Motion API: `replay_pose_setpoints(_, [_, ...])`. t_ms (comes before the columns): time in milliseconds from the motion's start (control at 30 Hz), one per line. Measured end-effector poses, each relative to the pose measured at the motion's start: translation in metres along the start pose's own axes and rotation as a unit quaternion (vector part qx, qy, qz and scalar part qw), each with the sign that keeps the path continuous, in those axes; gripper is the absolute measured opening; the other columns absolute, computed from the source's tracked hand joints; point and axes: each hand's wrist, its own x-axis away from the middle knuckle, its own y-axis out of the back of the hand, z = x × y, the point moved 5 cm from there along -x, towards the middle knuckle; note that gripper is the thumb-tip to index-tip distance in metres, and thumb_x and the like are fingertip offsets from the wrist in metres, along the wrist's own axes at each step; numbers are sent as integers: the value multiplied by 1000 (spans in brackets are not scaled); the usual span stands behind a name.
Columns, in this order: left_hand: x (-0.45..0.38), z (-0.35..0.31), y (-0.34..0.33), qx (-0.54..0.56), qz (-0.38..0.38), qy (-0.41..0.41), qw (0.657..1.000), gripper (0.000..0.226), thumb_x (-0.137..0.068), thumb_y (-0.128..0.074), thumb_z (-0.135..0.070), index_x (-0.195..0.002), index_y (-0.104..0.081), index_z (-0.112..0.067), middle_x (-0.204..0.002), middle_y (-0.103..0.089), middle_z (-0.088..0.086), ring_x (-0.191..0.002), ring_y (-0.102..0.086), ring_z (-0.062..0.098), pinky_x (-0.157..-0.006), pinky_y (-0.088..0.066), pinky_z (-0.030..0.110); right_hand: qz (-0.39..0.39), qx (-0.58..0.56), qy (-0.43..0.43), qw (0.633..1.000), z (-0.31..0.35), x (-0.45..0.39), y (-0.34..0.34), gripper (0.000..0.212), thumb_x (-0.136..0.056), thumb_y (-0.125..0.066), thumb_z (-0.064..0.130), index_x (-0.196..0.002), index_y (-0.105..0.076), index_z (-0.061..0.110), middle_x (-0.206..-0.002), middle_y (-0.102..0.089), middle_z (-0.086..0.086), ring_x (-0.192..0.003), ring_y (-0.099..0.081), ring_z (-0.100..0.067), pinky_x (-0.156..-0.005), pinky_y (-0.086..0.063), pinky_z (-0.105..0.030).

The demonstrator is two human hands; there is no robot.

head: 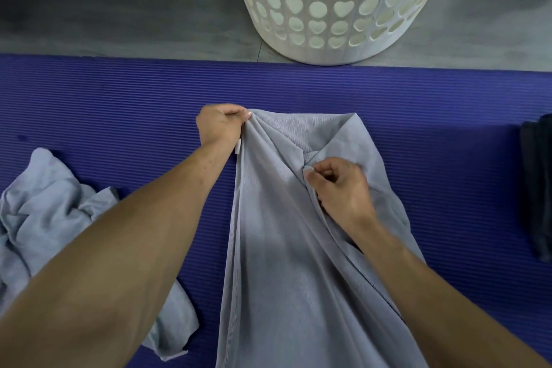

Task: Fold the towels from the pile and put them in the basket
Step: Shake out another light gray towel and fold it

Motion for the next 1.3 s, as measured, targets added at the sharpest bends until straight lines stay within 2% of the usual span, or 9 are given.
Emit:
replay_pose_setpoints(200, [2, -4, -7, -34, -26, -52, 998, 8, -85, -76, -16, -92, -77, -13, -84, -69, -8, -76, -63, -1, -71, -44, 0, 4, -15, 4, 1000, 3, 2, 0, 15, -90, -70, 25, -75, -66, 26, -65, -66, 13, -57, -59, 5, -53, -44, -9])
replay_pose_setpoints(333, [-5, -6, -7, -119, 7, -65, 991, 12, -88, -73, -23, -98, -69, -18, -90, -64, -3, -80, -60, 8, -76, -48, 16, 8, -7, 2, 1000, 4, 2, 0, 15, -90, -70, 25, -76, -66, 25, -66, -67, 11, -56, -59, 4, -53, -44, -11])
replay_pose_setpoints(533, [-2, -10, -13, -268, 76, -60, 959, 24, -100, -55, -29, -107, -64, -8, -128, -52, 16, -89, -49, 16, -82, -44, 29, 33, 73, 35, 996, 11, 8, 2, 12, -94, -64, 22, -84, -68, 16, -70, -68, 6, -62, -62, -5, -54, -50, -16])
replay_pose_setpoints(600, [2, -13, -10, -272, 92, -59, 956, 24, -100, -54, -30, -105, -63, -8, -121, -57, 14, -88, -54, 18, -79, -44, 30, 40, 90, 34, 995, 14, 9, 5, 14, -94, -63, 21, -86, -68, 11, -72, -70, 1, -67, -64, -12, -59, -53, -23])
replay_pose_setpoints(700, [25, -19, -1, -234, 56, -100, 965, 18, -101, -53, -30, -93, -56, -13, -95, -62, 2, -81, -57, 13, -70, -43, 24, 16, 101, 34, 994, 15, 14, 20, 12, -95, -61, 20, -86, -67, 14, -76, -70, 3, -68, -65, -12, -56, -50, -13])
replay_pose_setpoints(833, [75, -26, 8, -128, 18, -138, 982, 12, -101, -52, -24, -92, -50, -16, -82, -53, -10, -73, -54, 5, -63, -42, 14, -33, 81, 39, 995, 11, 36, 48, 5, -98, -56, 20, -95, -59, 18, -70, -63, 4, -51, -55, -3, -45, -41, -12])
replay_pose_setpoints(1000, [122, -38, 27, -24, 35, -128, 991, 19, -100, -55, -24, -82, -47, -25, -80, -64, 2, -69, -70, 16, -59, -59, 39, -52, 96, 56, 992, 20, 72, 84, 9, -97, -54, 17, -89, -58, 18, -71, -68, -6, -63, -64, -23, -56, -50, -28])
replay_pose_setpoints(1100, [158, -60, 46, -9, 52, -118, 992, 19, -99, -56, -22, -81, -51, -22, -77, -68, 2, -66, -71, 12, -64, -59, 38, -76, 141, 88, 983, 50, 101, 110, 16, -90, -52, 10, -86, -65, 19, -65, -68, 1, -64, -64, -16, -59, -50, -24])
replay_pose_setpoints(1300, [249, -155, 117, -68, 115, -170, 976, 16, -98, -58, -15, -82, -56, -17, -75, -71, 7, -58, -68, 7, -64, -57, 26, -81, 249, 141, 955, 140, 191, 160, 19, -81, -47, 10, -72, -63, 4, -66, -63, -6, -62, -54, -25, -62, -49, -38])
